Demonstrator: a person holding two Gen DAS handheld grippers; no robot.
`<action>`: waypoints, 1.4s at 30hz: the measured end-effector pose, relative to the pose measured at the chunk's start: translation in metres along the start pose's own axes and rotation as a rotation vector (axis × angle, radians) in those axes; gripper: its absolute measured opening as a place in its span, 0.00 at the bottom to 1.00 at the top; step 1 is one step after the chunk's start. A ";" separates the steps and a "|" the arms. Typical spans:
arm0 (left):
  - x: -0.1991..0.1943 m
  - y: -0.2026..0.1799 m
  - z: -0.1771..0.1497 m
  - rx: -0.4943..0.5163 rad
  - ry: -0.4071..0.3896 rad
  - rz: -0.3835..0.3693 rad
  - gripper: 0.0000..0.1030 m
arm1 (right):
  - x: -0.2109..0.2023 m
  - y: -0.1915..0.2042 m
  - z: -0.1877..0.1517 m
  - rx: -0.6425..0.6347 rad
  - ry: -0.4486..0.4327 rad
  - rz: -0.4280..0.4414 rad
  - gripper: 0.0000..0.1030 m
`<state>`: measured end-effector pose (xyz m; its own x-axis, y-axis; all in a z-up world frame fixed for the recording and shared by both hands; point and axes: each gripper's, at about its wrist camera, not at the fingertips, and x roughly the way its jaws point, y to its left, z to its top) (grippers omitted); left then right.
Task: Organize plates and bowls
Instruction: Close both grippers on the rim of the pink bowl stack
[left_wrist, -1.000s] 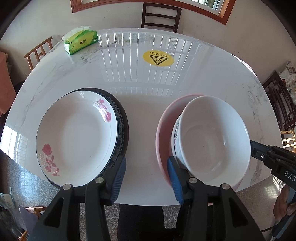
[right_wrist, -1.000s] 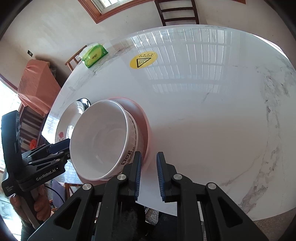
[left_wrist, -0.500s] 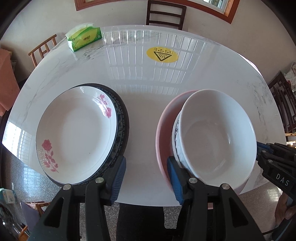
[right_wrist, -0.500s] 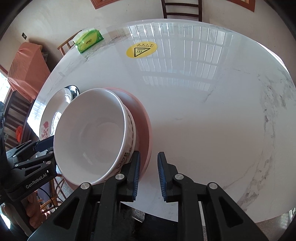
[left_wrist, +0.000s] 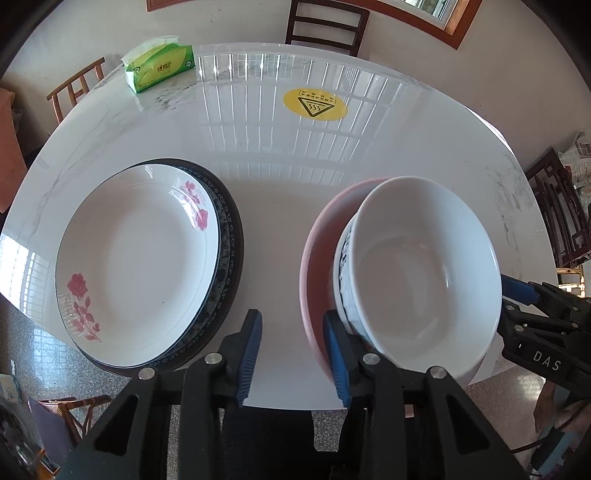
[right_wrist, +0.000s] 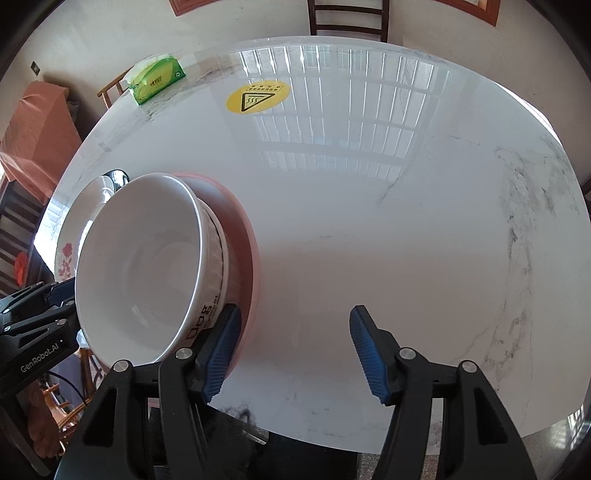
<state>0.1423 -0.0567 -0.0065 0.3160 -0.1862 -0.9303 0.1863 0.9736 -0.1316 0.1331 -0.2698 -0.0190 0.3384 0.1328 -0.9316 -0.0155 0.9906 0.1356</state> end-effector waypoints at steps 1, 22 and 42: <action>0.000 0.000 0.000 -0.002 0.001 -0.008 0.27 | 0.000 0.000 0.000 -0.002 0.005 0.003 0.57; -0.007 -0.008 -0.007 -0.054 -0.078 -0.033 0.10 | -0.005 0.006 -0.002 -0.090 0.003 0.154 0.14; -0.024 -0.011 -0.005 -0.036 -0.156 0.005 0.10 | -0.009 0.001 -0.005 -0.021 -0.011 0.225 0.14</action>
<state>0.1280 -0.0618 0.0152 0.4578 -0.1972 -0.8669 0.1521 0.9781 -0.1422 0.1249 -0.2695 -0.0124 0.3345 0.3503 -0.8749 -0.1115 0.9365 0.3323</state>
